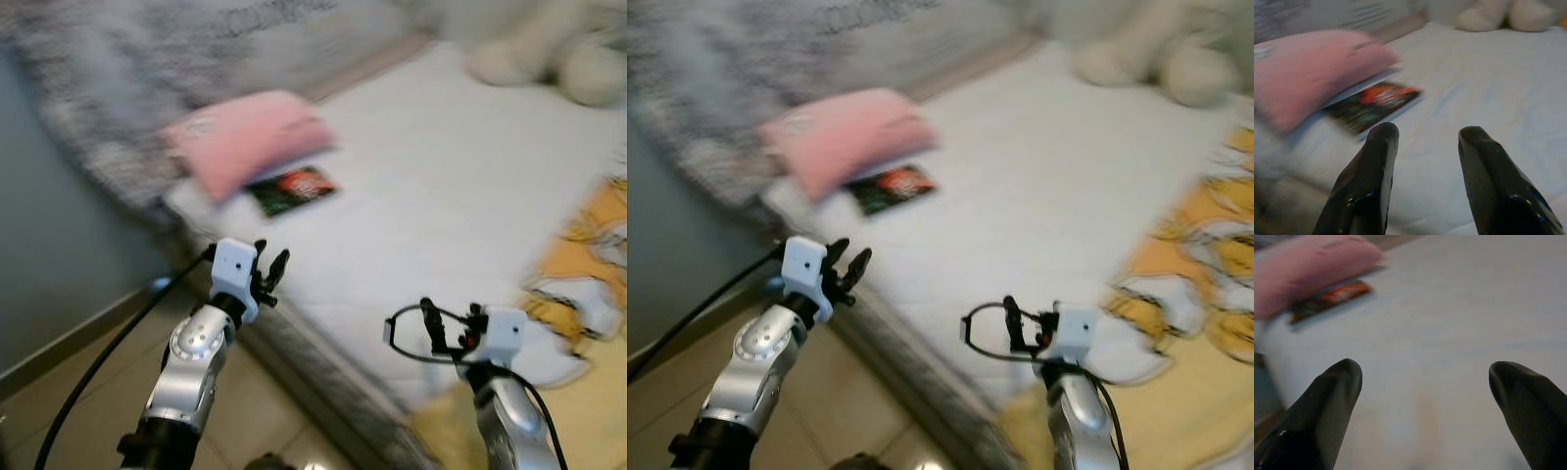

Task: Clean up the room

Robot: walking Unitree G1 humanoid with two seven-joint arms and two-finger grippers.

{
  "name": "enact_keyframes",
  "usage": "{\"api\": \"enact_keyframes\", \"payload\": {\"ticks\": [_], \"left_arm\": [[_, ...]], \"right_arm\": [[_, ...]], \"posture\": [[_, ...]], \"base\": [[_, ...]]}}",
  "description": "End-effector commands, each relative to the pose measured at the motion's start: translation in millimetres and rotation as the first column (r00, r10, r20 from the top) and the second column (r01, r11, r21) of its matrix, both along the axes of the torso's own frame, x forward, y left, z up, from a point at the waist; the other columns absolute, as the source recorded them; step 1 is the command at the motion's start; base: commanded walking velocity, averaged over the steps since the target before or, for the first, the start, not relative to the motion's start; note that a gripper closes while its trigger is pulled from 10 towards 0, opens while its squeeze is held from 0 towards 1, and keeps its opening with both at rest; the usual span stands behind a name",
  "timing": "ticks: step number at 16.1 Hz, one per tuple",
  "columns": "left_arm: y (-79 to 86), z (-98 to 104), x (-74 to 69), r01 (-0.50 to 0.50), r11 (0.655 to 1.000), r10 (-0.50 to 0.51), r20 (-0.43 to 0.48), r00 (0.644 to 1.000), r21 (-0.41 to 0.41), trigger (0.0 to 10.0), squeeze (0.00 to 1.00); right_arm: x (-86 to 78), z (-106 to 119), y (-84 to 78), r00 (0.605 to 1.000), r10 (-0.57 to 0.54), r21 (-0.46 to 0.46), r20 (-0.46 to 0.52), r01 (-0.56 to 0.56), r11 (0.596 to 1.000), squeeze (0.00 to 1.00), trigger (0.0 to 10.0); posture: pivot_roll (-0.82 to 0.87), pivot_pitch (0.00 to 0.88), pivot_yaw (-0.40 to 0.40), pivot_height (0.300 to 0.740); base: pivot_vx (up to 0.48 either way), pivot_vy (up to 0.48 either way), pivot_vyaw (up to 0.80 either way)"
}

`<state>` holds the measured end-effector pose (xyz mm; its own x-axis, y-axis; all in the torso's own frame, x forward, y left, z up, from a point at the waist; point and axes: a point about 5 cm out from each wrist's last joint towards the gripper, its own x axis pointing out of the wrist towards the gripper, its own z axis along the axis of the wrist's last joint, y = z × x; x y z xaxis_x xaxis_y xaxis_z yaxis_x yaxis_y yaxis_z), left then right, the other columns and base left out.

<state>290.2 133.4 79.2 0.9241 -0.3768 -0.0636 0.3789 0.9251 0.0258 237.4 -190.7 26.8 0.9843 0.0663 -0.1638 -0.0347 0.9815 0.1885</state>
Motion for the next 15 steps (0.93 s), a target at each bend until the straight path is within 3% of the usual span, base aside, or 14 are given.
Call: {"api": "enact_keyframes", "payload": {"ticks": [1, 4, 6, 10, 12, 15], "left_arm": [[4.0, -1, 2.2, -0.024, 1.000, 0.024, -0.012, 1.000, -0.007, 10.0, 0.00], [-0.7, -9, -0.7, -0.030, 0.999, 0.030, -0.039, 0.999, 0.020, 10.0, 0.00], [-0.2, -13, -5.0, -0.016, 1.000, 0.014, -0.072, 0.997, -0.018, 10.0, 0.00], [-9.7, 4, 15.6, -0.089, 0.995, 0.088, 0.030, 0.996, 0.043, 10.0, 0.00], [-5.0, 1, 15.9, -0.101, 0.988, 0.099, 0.021, 0.995, 0.113, 10.0, 0.00], [2.9, -4, 11.5, -0.110, 0.987, 0.109, 0.013, 0.994, 0.113, 10.0, 0.00]], "right_arm": [[8.1, 10, 7.9, 0.999, 0.032, 0.016, 0.033, -0.033, 0.999, 0.00, 10.0], [4.6, 14, 7.7, 0.998, 0.049, -0.006, 0.048, -0.049, 0.999, 0.00, 10.0], [-4.8, 2, 6.0, 0.998, 0.056, -0.022, 0.002, -0.056, 0.998, 0.00, 10.0], [1.7, 0, 13.1, 0.996, 0.093, -0.042, -0.010, -0.094, 0.995, 0.00, 10.0], [2.6, 0, 12.2, 0.996, 0.084, -0.032, -0.008, -0.084, 0.996, 0.00, 10.0], [3.3, -2, 2.7, 1.000, 0.006, -0.019, -0.022, -0.006, 1.000, 0.00, 10.0]], "posture": [[0.01, 0.000, 0.062, 0.740], [0.00, 0.000, 0.062, 0.740], [0.01, 0.000, 0.066, 0.740], [0.01, 0.000, 0.080, 0.740], [0.01, 0.000, 0.080, 0.740], [0.01, 0.000, 0.080, 0.740]], "base": [[0.000, 0.461, 0.49], [0.000, 0.480, 0.49], [0.000, 0.480, 0.49], [0.000, 0.000, 0.49], [0.000, 0.000, 0.48], [0.000, 0.000, 0.16]]}}
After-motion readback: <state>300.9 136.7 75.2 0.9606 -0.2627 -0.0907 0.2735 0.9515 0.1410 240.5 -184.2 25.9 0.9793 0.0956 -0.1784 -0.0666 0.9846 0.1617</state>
